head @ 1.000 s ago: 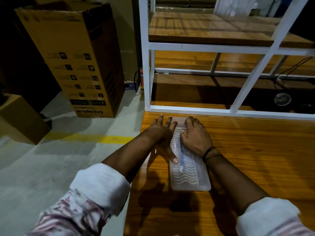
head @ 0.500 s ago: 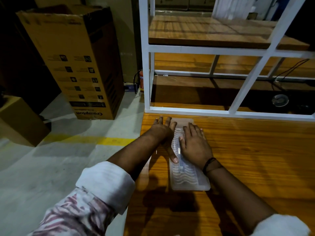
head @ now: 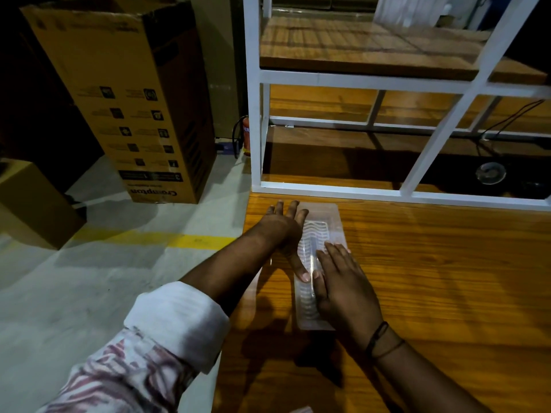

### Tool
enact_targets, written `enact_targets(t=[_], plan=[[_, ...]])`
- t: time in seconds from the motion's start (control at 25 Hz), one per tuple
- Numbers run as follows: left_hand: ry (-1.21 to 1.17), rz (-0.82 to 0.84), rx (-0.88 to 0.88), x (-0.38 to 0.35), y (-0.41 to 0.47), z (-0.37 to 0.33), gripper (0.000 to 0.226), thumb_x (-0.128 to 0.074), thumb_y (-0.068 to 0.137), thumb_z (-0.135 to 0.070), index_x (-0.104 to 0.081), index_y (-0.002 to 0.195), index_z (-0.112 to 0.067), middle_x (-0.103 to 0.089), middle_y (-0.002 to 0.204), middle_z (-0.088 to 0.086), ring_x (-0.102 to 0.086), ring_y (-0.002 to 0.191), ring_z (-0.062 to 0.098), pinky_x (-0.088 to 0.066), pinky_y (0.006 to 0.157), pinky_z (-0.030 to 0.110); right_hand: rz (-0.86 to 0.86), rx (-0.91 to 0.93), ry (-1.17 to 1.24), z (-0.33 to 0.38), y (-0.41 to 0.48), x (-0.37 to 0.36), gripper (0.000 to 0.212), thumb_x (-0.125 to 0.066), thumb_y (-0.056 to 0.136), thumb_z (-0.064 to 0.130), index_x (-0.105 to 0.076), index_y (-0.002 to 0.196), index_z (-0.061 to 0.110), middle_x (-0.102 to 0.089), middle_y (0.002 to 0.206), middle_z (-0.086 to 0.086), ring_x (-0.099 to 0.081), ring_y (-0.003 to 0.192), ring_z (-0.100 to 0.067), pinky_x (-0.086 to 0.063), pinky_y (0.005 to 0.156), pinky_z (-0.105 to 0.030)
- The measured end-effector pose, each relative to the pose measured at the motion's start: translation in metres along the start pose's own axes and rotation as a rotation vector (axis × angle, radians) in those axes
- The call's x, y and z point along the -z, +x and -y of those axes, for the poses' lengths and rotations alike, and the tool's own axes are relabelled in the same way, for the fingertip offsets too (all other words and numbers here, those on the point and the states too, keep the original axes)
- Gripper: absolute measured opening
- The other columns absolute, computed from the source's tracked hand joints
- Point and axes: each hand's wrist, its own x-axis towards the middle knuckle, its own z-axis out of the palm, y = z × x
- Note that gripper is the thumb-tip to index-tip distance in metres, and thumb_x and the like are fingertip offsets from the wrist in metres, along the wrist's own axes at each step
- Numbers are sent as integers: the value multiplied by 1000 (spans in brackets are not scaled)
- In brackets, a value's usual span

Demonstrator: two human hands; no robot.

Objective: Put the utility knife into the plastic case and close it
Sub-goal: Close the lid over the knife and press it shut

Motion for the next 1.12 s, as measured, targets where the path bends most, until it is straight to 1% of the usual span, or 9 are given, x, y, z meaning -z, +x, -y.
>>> enact_targets(t=[0.12, 0.2, 0.32, 0.4, 0.48, 0.76, 1.0, 1.08, 1.12], plan=[[-19, -17, -15, 0, -5, 0, 136, -87, 77, -39, 16, 161, -17, 27, 168, 14, 20, 153, 47, 2, 124, 59, -39, 1, -7, 1, -3, 1, 54, -40, 99, 40, -51, 146, 14, -47, 157, -11, -37, 149, -28, -31, 122, -42], [-29, -4, -23, 2, -9, 1, 137, -88, 76, -39, 17, 161, -16, 28, 168, 13, 19, 153, 47, 1, 125, 59, -43, 8, -13, 0, -3, 1, 55, -41, 97, 42, -53, 144, 16, -48, 156, -9, -38, 148, -28, -32, 120, -43], [-52, 5, -39, 4, -13, 3, 137, -88, 76, -39, 17, 161, -17, 29, 168, 12, 18, 154, 46, -2, 126, 60, 12, 38, -29, -1, -9, -2, 66, -32, 97, 54, -41, 152, 19, -34, 164, -8, -22, 155, -27, -19, 125, -42], [-44, 2, -46, 4, -14, 3, 134, -88, 79, -34, 17, 161, -17, 28, 168, 12, 17, 154, 46, -4, 127, 59, 74, 81, -76, 0, -14, -6, 82, -21, 94, 72, -26, 159, 21, -17, 170, -8, -6, 158, -29, -7, 128, -46], [-20, -3, -42, 6, -15, 3, 129, -85, 83, -29, 16, 161, -18, 28, 168, 12, 17, 154, 46, -4, 126, 59, 103, 111, -119, 1, -18, -7, 99, -13, 87, 86, -18, 161, 20, -7, 171, -9, 3, 158, -30, -4, 128, -51], [1, -3, -42, 8, -20, -1, 130, -86, 82, -33, 16, 161, -16, 27, 168, 14, 18, 154, 47, -3, 126, 59, 141, 131, -106, 0, -15, -7, 123, -15, 68, 102, 0, 162, 24, 11, 171, -4, 22, 156, -25, 11, 126, -49], [16, -18, -49, 11, -30, -3, 138, -88, 75, -46, 14, 162, -13, 22, 169, 16, 14, 155, 45, -3, 126, 57, 201, 127, -46, 1, -9, -2, 122, -23, 67, 102, 6, 161, 29, 24, 166, 4, 27, 154, -22, 14, 126, -47], [44, -44, -53, 11, -38, -7, 135, -87, 74, -49, 8, 163, -12, 15, 171, 15, 12, 156, 42, -4, 127, 57, 249, 137, 19, -6, -4, 3, 106, -37, 78, 89, 0, 161, 33, 19, 168, 8, 23, 155, -19, 13, 126, -43], [70, -59, -57, 10, -43, -11, 132, -86, 73, -51, 2, 164, -10, 8, 172, 16, 10, 157, 41, -5, 127, 57, 264, 142, 81, -11, 0, 6, 93, -45, 85, 75, -8, 160, 36, 12, 170, 9, 18, 156, -17, 9, 125, -41]])
